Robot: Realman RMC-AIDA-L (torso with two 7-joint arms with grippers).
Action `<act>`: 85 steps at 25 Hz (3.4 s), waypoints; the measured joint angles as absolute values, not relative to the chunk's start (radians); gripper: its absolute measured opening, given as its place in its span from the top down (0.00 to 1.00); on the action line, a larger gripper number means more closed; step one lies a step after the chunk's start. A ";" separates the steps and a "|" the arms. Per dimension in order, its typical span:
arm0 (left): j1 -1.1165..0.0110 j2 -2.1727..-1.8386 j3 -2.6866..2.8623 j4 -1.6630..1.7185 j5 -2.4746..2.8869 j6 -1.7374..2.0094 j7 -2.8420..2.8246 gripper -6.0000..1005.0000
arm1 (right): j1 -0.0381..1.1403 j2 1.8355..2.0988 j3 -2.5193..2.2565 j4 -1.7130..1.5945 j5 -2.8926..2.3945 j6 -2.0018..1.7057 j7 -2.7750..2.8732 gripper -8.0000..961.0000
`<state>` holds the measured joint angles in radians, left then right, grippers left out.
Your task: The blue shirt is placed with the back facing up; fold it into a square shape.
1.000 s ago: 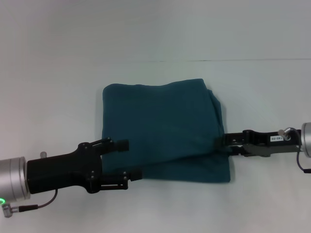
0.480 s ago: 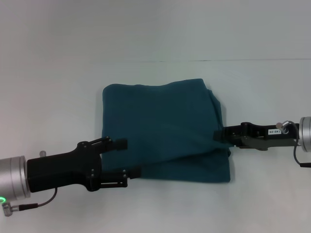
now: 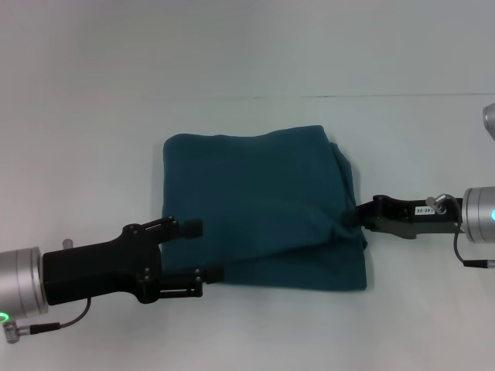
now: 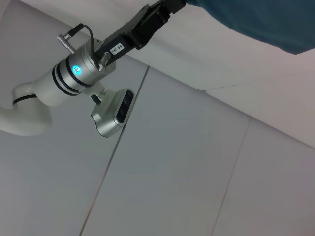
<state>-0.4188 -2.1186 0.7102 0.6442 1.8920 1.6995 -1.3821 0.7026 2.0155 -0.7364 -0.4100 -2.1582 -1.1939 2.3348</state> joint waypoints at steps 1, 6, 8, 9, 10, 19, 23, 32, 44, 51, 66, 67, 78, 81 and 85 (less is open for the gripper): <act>-0.419 -2.119 0.710 0.644 1.892 1.699 -1.382 0.06 | 0.703 2.017 -0.735 -0.411 -2.158 -1.191 2.331 0.85; -0.419 -2.118 0.710 0.644 1.891 1.696 -1.382 0.06 | 0.696 2.022 -0.720 -0.411 -2.132 -1.213 2.284 0.93; -0.419 -2.118 0.710 0.644 1.891 1.694 -1.382 0.06 | 0.689 2.022 -0.719 -0.411 -2.093 -1.245 2.244 0.95; -0.419 -2.118 0.710 0.644 1.891 1.693 -1.383 0.06 | 0.686 2.020 -0.719 -0.412 -2.075 -1.260 2.224 0.96; -0.419 -2.118 0.710 0.644 1.891 1.692 -1.383 0.06 | 0.682 2.018 -0.719 -0.415 -2.057 -1.280 2.201 0.96; -0.418 -2.120 0.666 0.642 1.890 1.690 -1.390 0.06 | 0.647 2.022 -0.717 -0.507 -1.975 -1.438 2.105 0.99; -0.416 -2.120 0.650 0.637 1.890 1.690 -1.391 0.06 | 0.636 2.022 -0.714 -0.541 -1.961 -1.504 2.102 0.99; -0.414 -2.121 0.634 0.620 1.890 1.691 -1.393 0.06 | 0.584 2.018 -0.716 -0.554 -1.959 -1.530 2.100 0.99; -0.420 -2.121 0.634 0.615 1.893 1.690 -1.391 0.06 | 0.529 2.013 -0.717 -0.513 -2.012 -1.394 2.093 0.96; -0.421 -2.121 0.633 0.616 1.891 1.690 -1.388 0.06 | 0.490 1.975 -0.661 -0.528 -2.004 -1.357 2.096 0.72; -0.441 -2.130 0.634 0.615 1.881 1.647 -1.384 0.06 | 0.703 1.956 -0.687 -0.493 -2.126 -1.209 2.324 0.14; -0.441 -2.131 0.634 0.615 1.881 1.644 -1.383 0.06 | 0.712 1.961 -0.689 -0.487 -2.128 -1.194 2.324 0.15; -0.443 -2.134 0.632 0.615 1.879 1.616 -1.382 0.06 | 0.762 2.047 -0.709 -0.467 -2.124 -0.991 2.298 0.22; -0.443 -2.134 0.632 0.615 1.878 1.616 -1.382 0.06 | 0.775 2.059 -0.709 -0.459 -2.122 -0.967 2.294 0.23; -0.443 -2.133 0.632 0.615 1.877 1.616 -1.382 0.06 | 0.791 2.071 -0.709 -0.441 -2.120 -0.933 2.293 0.29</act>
<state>-0.4434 -2.1329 0.6319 0.6152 1.8775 1.6163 -1.3822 0.7912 2.0710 -0.7087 -0.4407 -2.1200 -0.9334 2.2929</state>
